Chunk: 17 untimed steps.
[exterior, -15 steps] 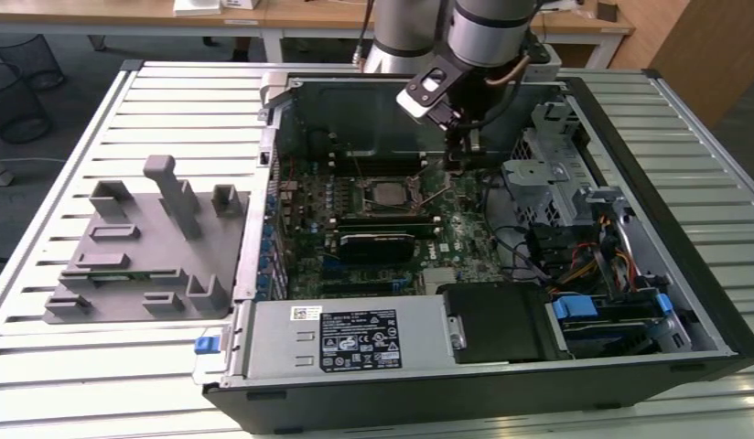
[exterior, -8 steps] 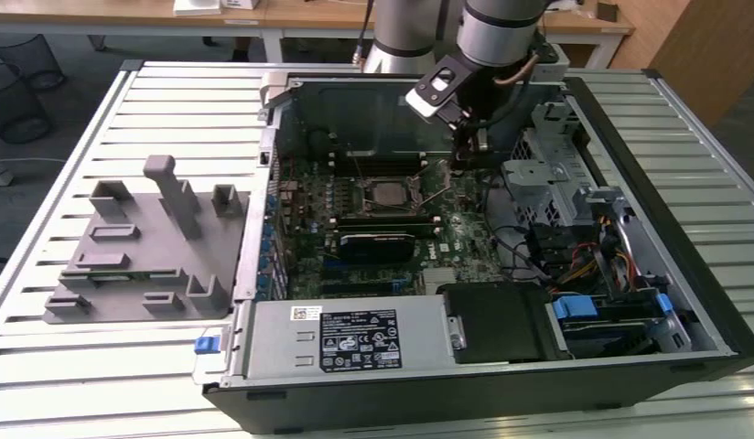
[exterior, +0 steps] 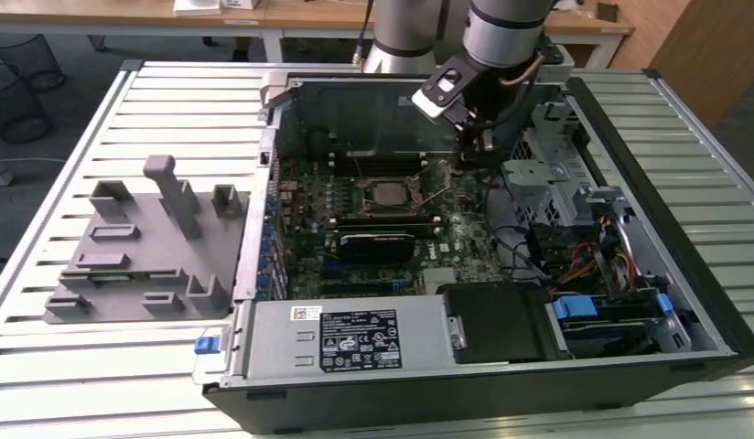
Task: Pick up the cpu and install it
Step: 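Install the first cpu locking lever, then install the second cpu locking lever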
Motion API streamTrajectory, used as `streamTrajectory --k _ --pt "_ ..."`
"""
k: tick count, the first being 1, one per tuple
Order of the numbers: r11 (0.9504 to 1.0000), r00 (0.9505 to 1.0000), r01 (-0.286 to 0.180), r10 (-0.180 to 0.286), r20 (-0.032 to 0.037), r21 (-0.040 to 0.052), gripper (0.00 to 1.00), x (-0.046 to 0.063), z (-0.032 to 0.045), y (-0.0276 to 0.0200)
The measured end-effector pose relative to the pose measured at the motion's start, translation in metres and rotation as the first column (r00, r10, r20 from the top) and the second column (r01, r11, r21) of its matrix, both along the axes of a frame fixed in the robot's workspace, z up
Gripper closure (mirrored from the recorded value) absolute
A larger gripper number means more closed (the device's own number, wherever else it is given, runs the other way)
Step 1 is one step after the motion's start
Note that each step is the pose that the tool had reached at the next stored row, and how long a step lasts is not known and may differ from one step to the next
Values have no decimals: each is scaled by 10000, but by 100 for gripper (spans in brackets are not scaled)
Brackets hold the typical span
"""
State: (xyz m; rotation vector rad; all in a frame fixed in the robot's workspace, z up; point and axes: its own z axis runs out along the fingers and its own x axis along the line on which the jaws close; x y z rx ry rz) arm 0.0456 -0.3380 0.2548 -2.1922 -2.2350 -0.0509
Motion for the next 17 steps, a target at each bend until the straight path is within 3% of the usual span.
streamTrajectory --k 17 --pt "10000 10000 -1 1 -13 11 89 12 -133 0"
